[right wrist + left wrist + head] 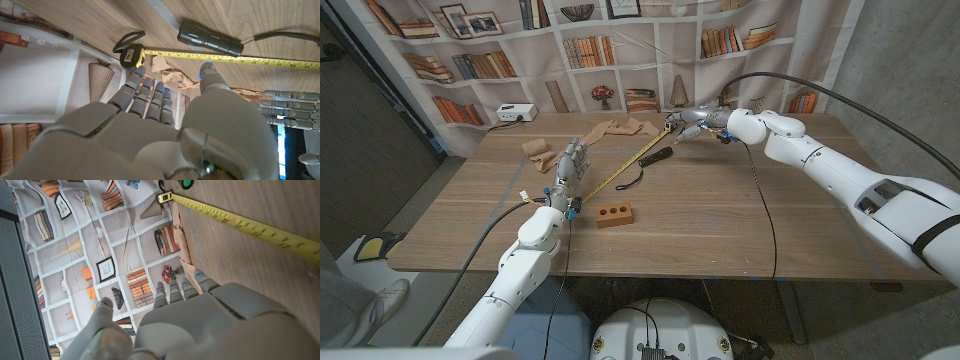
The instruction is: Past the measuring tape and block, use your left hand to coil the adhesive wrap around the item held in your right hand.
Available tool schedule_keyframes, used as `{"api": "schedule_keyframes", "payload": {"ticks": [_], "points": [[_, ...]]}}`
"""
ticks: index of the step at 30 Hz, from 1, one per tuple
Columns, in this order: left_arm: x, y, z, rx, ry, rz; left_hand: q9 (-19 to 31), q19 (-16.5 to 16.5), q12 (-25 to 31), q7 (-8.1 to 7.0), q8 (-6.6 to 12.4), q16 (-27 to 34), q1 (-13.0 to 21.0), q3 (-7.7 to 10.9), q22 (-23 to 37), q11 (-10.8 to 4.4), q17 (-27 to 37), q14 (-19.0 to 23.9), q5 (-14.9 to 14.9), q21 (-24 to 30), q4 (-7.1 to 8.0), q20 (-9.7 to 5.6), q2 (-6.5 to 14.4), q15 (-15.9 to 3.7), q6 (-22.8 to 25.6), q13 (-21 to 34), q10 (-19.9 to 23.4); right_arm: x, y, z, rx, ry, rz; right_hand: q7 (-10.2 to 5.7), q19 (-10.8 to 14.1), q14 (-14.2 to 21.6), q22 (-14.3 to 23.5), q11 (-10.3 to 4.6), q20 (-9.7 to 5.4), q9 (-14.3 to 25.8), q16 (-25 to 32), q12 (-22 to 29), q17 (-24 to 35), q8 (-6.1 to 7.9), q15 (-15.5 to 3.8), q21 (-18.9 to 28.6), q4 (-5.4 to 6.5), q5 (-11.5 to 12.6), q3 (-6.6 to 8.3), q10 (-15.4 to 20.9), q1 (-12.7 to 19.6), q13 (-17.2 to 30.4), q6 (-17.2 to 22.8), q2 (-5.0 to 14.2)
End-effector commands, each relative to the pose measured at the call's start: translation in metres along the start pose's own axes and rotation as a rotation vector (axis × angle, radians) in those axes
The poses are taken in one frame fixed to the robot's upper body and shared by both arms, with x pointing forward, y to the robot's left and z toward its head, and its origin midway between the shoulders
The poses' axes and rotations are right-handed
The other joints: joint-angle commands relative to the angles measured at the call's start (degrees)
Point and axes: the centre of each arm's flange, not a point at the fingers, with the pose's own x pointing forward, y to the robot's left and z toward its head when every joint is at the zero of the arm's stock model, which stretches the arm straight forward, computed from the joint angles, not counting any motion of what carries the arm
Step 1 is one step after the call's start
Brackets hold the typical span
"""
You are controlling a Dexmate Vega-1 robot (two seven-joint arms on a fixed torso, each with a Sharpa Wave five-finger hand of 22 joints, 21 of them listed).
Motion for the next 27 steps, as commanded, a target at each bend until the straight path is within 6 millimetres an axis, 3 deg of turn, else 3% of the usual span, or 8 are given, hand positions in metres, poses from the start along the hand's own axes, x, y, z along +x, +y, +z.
{"api": "schedule_keyframes", "payload": {"ticks": [1, 27], "points": [[-0.002, -0.002, -0.004, -0.003, 0.007, 0.01, 0.19, 0.07, 0.31, -0.03, 0.22, 0.44, -0.06, 0.01, 0.14, 0.1, 0.34, -0.27, 0.19, 0.52, -0.15, -0.38, 0.48, 0.06, -0.13, 0.32, 0.38, 0.01, 0.001, 0.001, -0.02, -0.015, 0.017, -0.28, 0.66, 0.7, 0.11, -0.16, -0.34, 0.22, 0.41, 0.48, 0.17, 0.21, -5.79, 0.44, 0.13, 0.02, 0.01, 0.63, 0.64, 0.2, 0.48, 0.15], [-0.006, -0.005, -0.005, 0.001, 0.014, 0.018, 0.19, 0.05, 0.38, 0.05, 0.17, 0.46, -0.06, -0.05, 0.14, 0.0, 0.34, -0.27, 0.19, 0.53, -0.19, -0.41, 0.54, 0.05, -0.46, 0.33, 0.62, 0.027, 0.006, 0.005, -0.032, -0.039, 0.067, -0.44, 0.18, 0.17, 0.14, -0.48, -0.32, 0.24, 0.43, 0.61, 0.6, 0.11, -6.03, -0.01, 0.3, -0.06, -0.3, 0.7, 1.24, 0.62, 0.97, 0.42]]}}
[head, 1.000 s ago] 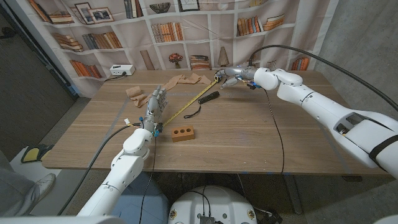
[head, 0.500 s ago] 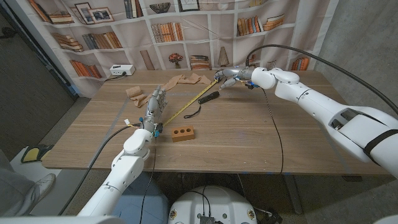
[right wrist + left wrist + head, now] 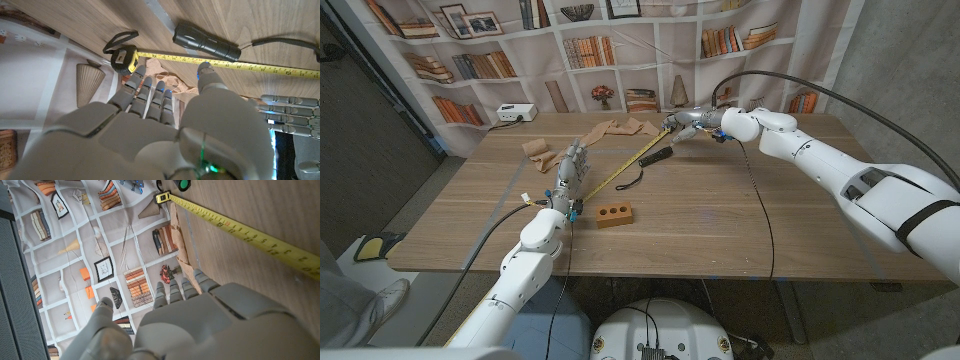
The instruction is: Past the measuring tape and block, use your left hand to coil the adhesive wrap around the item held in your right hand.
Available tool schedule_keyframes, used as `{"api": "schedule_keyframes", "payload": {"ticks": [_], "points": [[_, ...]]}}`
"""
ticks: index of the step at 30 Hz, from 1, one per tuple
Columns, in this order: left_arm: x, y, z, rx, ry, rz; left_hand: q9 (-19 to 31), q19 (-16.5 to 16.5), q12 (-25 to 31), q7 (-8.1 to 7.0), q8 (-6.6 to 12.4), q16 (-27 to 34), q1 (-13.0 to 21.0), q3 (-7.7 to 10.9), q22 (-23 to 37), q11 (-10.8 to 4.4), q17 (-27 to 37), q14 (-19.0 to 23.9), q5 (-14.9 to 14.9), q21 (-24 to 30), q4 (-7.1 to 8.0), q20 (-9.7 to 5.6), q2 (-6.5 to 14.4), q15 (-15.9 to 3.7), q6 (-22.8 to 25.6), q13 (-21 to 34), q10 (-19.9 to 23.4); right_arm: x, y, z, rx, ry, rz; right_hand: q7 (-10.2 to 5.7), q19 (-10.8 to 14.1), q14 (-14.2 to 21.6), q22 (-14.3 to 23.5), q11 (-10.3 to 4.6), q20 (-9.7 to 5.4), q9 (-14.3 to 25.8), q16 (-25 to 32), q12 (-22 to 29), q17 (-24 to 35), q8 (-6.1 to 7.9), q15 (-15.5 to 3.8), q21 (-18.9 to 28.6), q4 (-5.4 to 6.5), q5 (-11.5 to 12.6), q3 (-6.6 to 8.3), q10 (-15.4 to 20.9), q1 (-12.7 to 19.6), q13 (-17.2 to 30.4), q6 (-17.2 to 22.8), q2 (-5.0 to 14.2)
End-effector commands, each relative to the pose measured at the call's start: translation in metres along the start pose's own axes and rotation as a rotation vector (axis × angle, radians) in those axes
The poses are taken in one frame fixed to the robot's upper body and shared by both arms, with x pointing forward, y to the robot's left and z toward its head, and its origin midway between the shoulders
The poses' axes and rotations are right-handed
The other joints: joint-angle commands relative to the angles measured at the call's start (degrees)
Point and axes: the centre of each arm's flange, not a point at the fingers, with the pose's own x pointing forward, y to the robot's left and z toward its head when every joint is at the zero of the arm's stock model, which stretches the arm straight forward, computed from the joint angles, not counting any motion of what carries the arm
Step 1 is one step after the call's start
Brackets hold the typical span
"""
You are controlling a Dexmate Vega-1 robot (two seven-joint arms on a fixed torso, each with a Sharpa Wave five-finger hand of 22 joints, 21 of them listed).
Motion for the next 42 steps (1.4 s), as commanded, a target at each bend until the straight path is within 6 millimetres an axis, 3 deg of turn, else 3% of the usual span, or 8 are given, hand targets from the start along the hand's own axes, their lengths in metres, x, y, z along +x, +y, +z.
{"api": "schedule_keyframes", "payload": {"ticks": [1, 42], "points": [[-0.002, -0.001, -0.002, 0.001, 0.007, 0.003, 0.19, 0.04, 0.36, -0.16, 0.19, 0.45, -0.06, -0.05, 0.14, -0.15, 0.34, -0.29, 0.19, 0.53, -0.19, -0.39, 0.55, 0.07, -0.23, 0.33, 0.58, 0.008, 0.003, 0.002, -0.011, -0.008, 0.018, -0.03, -0.11, -0.12, 0.15, -0.29, -0.02, 0.24, 0.11, 0.05, 0.33, 0.1, -6.3, -0.01, 0.07, -0.07, -0.09, -0.05, 0.71, 0.17, -0.03, -0.13], [0.0, -0.001, -0.007, 0.0, 0.03, 0.018, 0.19, 0.0, 0.32, -0.21, 0.34, 0.48, -0.08, -0.14, 0.14, 0.01, 0.33, -0.24, 0.2, 0.53, -0.24, -0.45, 0.61, 0.1, -0.12, 0.35, 0.57, 0.035, 0.015, 0.002, -0.036, -0.014, 0.115, 0.05, 0.05, 0.61, 0.16, -0.24, 0.27, 0.28, 0.74, 0.65, 1.0, -0.14, -6.34, -0.21, 0.51, -0.18, -1.09, 0.76, 0.68, 0.87, 0.39, -0.31]]}}
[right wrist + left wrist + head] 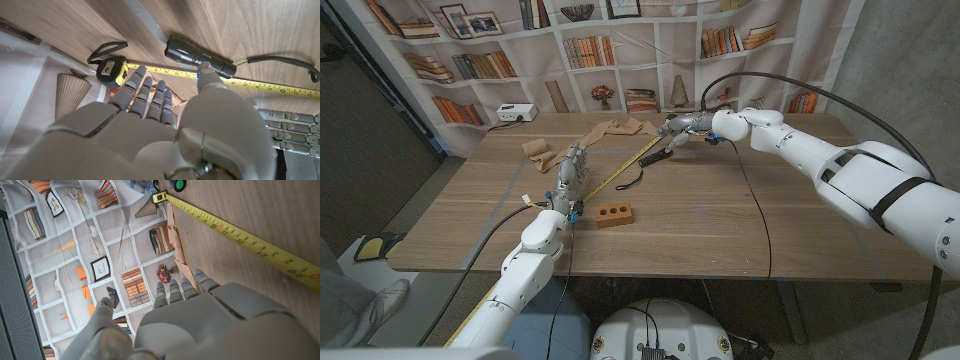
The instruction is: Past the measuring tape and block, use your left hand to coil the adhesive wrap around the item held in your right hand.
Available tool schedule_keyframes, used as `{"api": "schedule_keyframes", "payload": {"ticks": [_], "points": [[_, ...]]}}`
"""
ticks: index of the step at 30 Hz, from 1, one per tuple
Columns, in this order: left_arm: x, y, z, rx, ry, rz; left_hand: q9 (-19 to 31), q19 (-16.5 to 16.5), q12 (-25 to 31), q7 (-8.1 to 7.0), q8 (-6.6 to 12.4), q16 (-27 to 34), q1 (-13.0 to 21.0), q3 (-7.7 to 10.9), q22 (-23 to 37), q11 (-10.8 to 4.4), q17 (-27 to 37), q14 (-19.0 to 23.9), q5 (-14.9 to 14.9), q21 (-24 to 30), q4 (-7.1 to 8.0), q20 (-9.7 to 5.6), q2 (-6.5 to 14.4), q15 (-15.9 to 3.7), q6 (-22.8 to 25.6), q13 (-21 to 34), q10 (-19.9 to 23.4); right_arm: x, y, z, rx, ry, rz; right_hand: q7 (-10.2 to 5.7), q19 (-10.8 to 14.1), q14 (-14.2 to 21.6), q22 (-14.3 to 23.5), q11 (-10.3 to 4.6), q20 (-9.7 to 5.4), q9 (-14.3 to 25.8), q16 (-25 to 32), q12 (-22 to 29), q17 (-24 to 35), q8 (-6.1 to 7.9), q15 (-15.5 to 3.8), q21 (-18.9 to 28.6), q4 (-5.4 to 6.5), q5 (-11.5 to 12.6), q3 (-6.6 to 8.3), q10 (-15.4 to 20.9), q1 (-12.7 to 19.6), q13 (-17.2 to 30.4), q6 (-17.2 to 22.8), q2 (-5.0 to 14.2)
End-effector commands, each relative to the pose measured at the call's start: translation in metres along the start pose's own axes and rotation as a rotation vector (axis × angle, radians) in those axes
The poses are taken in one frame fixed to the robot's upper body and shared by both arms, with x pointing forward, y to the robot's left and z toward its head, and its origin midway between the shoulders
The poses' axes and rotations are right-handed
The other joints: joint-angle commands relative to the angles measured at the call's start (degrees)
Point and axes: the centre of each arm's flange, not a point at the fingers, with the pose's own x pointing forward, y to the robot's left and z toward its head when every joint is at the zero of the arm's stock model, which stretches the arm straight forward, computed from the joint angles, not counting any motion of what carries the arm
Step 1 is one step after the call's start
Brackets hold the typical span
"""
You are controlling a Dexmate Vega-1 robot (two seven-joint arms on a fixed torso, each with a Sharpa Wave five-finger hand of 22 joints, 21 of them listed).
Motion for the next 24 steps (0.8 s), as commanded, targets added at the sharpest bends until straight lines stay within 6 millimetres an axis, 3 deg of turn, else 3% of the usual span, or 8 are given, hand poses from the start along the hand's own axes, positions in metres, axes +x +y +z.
{"api": "schedule_keyframes", "payload": {"ticks": [1, 10, 17, 24], "points": [[0.001, -0.001, -0.003, 0.001, 0.011, 0.004, 0.19, 0.01, 0.34, -0.22, 0.33, 0.47, 0.14, -0.14, 0.14, 0.02, 0.34, -0.25, 0.2, 0.53, -0.25, -0.46, 0.39, 0.09, -0.15, 0.35, 0.62, 0.008, 0.003, -0.001, -0.006, 0.008, 0.033, 0.06, 0.04, 0.31, 0.17, 0.18, 0.26, 0.28, 0.31, 0.23, 0.22, -0.15, -6.02, -0.22, 0.21, -0.18, -0.16, 0.38, -0.08, 0.31, 0.4, -0.61], [0.004, -0.001, -0.005, -0.001, 0.017, 0.002, 0.19, 0.01, 0.32, -0.2, 0.31, 0.47, 0.15, -0.15, 0.14, 0.0, 0.33, -0.26, 0.2, 0.54, -0.26, -0.48, 0.41, 0.09, -0.23, 0.35, 0.58, 0.014, 0.004, -0.005, -0.005, 0.048, 0.06, 0.07, 0.04, 0.5, 0.17, -0.15, 0.37, 0.3, 0.48, 0.59, 0.42, -0.07, -5.99, -0.26, 0.26, -0.13, -0.08, 1.04, 0.19, 0.51, 0.82, -0.07], [0.007, 0.0, -0.006, -0.004, 0.019, 0.001, 0.19, -0.01, 0.32, -0.19, 0.33, 0.48, 0.15, -0.17, 0.14, -0.21, 0.34, -0.24, 0.2, 0.53, -0.27, -0.46, 0.42, 0.06, -0.21, 0.35, 0.6, 0.019, 0.006, -0.004, -0.012, 0.084, 0.084, -0.05, 0.19, 0.81, 0.15, -0.24, 0.25, 0.31, 0.47, 0.82, 0.46, -0.11, -6.16, -0.3, -1.3, 0.03, 1.81, 1.14, 4.4, 0.94, 1.14, 1.64], [0.009, 0.001, -0.006, -0.005, 0.024, 0.003, 0.19, 0.0, 0.32, -0.23, 0.31, 0.48, 0.13, -0.19, 0.14, -0.01, 0.34, -0.25, 0.2, 0.54, -0.28, -0.49, 0.42, 0.08, -0.28, 0.35, 0.6, 0.022, 0.008, -0.005, -0.012, 0.121, 0.082, -0.2, 0.14, 0.72, 0.13, -0.55, 0.14, 0.32, 0.38, 0.81, 0.46, -0.21, -6.26, -0.35, -1.63, 0.15, 2.3, 1.02, 5.9, 1.11, 1.02, 1.82]]}}
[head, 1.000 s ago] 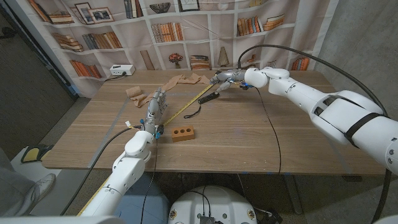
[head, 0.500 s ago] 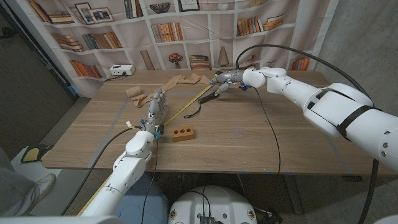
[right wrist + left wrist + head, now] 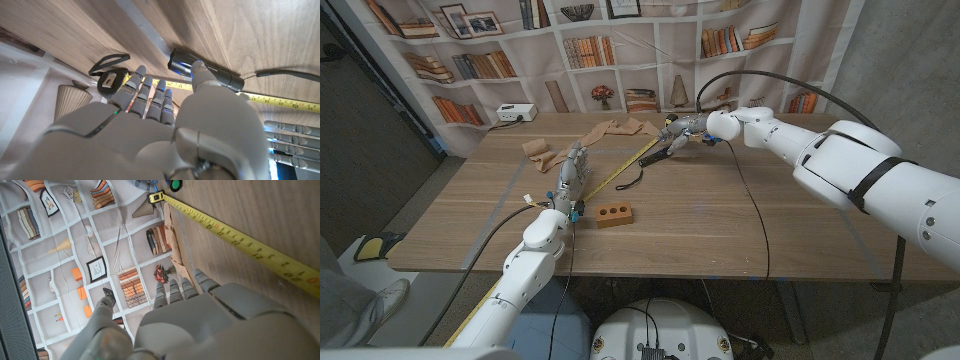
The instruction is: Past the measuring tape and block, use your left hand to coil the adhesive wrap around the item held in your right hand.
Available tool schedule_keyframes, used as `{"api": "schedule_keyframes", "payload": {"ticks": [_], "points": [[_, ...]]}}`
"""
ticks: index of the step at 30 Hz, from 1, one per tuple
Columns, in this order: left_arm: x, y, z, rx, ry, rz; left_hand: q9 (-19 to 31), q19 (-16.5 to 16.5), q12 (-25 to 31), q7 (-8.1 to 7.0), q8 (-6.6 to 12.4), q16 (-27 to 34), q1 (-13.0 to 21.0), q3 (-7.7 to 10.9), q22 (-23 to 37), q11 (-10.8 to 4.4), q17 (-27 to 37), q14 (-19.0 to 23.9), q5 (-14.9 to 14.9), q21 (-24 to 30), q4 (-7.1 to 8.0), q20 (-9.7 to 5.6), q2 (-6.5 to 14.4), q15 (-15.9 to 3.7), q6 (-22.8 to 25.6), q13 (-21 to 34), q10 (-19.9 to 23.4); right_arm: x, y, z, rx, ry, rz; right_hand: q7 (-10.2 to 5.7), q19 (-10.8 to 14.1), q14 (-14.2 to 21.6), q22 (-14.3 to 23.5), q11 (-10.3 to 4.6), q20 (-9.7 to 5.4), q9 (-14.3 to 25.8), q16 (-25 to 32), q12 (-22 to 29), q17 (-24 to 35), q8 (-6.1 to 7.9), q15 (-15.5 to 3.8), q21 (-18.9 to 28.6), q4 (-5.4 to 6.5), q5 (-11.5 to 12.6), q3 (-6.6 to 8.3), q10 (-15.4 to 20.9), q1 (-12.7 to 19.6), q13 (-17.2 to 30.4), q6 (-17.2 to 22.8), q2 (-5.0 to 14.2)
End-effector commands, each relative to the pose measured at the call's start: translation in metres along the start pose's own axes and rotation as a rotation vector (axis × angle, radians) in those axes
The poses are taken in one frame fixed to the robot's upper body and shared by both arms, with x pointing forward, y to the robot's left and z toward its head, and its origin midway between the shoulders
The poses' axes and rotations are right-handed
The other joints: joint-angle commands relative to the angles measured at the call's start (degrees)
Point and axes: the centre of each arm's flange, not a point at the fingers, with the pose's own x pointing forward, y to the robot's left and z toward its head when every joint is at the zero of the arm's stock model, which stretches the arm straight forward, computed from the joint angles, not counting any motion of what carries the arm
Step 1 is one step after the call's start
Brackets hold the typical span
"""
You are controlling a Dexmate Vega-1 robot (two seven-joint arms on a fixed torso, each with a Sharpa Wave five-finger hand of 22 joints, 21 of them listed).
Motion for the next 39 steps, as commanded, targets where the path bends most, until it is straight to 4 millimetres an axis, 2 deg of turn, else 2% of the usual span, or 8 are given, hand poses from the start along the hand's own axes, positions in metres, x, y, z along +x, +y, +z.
{"api": "schedule_keyframes", "payload": {"ticks": [1, 6, 14, 27, 39], "points": [[0.003, 0.002, -0.002, -0.002, 0.01, 0.0, 0.19, 0.01, 0.31, -0.2, 0.33, 0.48, 0.13, 0.05, 0.14, -0.02, 0.34, -0.25, 0.2, 0.54, -0.03, -0.49, 0.42, 0.08, -0.24, 0.35, 0.58, 0.007, 0.003, -0.002, -0.001, 0.071, 0.019, -0.32, 0.15, 0.39, 0.13, -0.52, 0.13, 0.32, 0.16, 0.25, 0.21, -0.23, -6.59, -0.01, -0.18, 0.14, 0.54, 0.29, 1.15, 0.31, 0.47, -0.11], [0.006, 0.002, -0.003, -0.003, 0.012, 0.0, 0.19, -0.01, 0.3, -0.19, 0.33, 0.48, 0.12, 0.03, 0.14, -0.02, 0.34, -0.23, 0.19, 0.53, -0.03, -0.49, 0.42, 0.11, -0.24, 0.36, 0.56, 0.01, 0.005, -0.004, -0.002, 0.101, 0.029, -0.28, 0.21, 0.41, 0.13, -0.22, 0.19, 0.32, 0.19, 0.32, 0.24, -0.23, -6.56, 0.01, -0.02, 0.05, 0.37, 0.4, 1.15, 0.38, 0.51, -0.35], [0.009, -0.001, -0.004, -0.006, 0.015, -0.003, 0.19, -0.01, 0.31, -0.18, 0.33, 0.47, 0.11, 0.01, 0.14, -0.12, 0.34, -0.26, 0.19, 0.53, -0.03, -0.52, 0.42, 0.07, -0.27, 0.36, 0.59, 0.011, 0.006, -0.003, 0.0, 0.116, 0.04, -0.75, 0.87, 1.83, 0.12, -0.76, 0.25, 0.34, 0.96, 0.99, 0.54, 0.34, -7.4, 0.2, 0.52, -0.22, -0.04, 1.89, 1.28, 0.66, 2.29, -0.56], [0.01, -0.003, -0.004, -0.008, 0.01, -0.009, 0.19, -0.04, 0.31, -0.17, 0.33, 0.46, 0.13, 0.0, 0.14, 0.06, 0.34, -0.28, 0.2, 0.53, -0.05, -0.48, 0.45, 0.11, -0.29, 0.36, 0.61, 0.008, 0.01, 0.009, 0.012, 0.01, 0.067, -1.52, 1.26, 3.22, 0.12, -1.48, 0.32, 0.34, 1.77, 1.64, 0.92, 0.57, -8.49, 0.24, 0.7, -0.31, -0.32, 3.34, 1.82, 0.99, 3.45, -0.63], [0.004, -0.001, -0.007, -0.013, 0.013, 0.002, 0.19, -0.07, 0.28, -0.18, 0.35, 0.46, 0.13, -0.02, 0.14, 0.04, 0.34, -0.31, 0.2, 0.52, -0.07, -0.45, 0.48, 0.13, -0.26, 0.36, 0.54, 0.011, 0.011, 0.014, 0.017, 0.007, 0.061, -2.33, 1.78, 4.23, 0.14, -1.89, 0.02, 0.37, 2.52, 2.22, 1.39, 1.05, -9.23, 0.34, 1.14, -0.4, -0.77, 4.71, 1.72, 1.27, 5.25, -0.5]]}}
